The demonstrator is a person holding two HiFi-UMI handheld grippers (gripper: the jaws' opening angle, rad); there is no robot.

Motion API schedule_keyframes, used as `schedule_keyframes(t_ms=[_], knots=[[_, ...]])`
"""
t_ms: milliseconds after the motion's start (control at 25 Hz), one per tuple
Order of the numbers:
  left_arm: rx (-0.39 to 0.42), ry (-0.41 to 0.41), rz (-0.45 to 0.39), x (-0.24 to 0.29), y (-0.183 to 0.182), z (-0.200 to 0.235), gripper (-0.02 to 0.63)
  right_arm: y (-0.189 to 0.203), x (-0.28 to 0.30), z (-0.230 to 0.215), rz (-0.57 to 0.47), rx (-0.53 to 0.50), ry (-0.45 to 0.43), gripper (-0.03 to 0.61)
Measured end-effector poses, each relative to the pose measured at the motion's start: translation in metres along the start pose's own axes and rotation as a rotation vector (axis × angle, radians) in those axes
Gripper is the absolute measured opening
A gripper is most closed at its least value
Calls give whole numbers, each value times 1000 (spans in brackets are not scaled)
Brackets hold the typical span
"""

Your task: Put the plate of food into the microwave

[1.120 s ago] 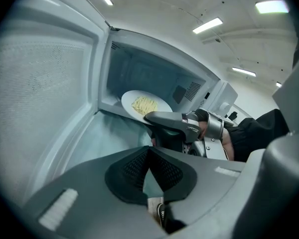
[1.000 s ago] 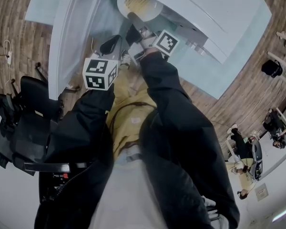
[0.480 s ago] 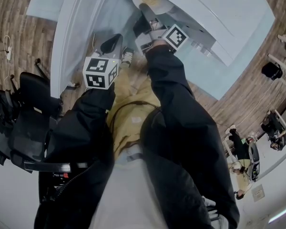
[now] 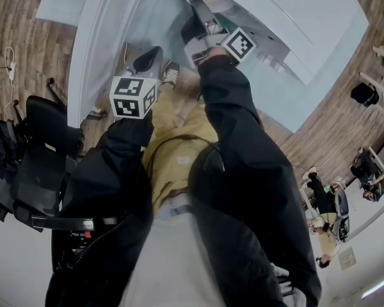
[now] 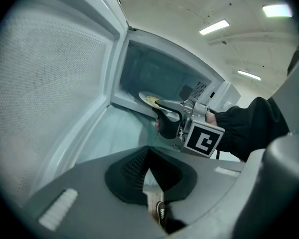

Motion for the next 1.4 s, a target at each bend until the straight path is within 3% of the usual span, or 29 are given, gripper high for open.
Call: schedule_keyframes(t_ms=[80,240,280,360,560,840,1160,1400], knots=[[7,2,-5,-1,-2,-3,-3,4,-5,5,26,-23,-7,98],[15,16,-33,-1,-9,-12,-3,20,-18,16,109,-103,-15,100],[19,21,-43,-1,-12,-16,-3,23,-23,19,123,-142,3,88],[27,30,-62,-3,-17,-24,-3,30,-34,24,144,-233,62,-4],[46,36,-94,-18,-25,-41,-3,57,-55,52,221,-404,99,-5],[77,53,-177,-40,-46,-74,-3,60,-80,125,303,-822,43,-6],[169,121,-299,-81,-78,-139,-3,29,-115,211,236,-1224,47,-6],[253,157,-379,-104,-97,-187,-3,8,-147,266,143,-1438,73,-6]])
Point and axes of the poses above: the fingertips, and each gripper's own axes: x forward along the fingers, z to its left, y out of its underside, the point moved 5 cm from there along -x, backward along the fingers, and after that the axes turned 13 degrees about -x, right-handed, at the moved point
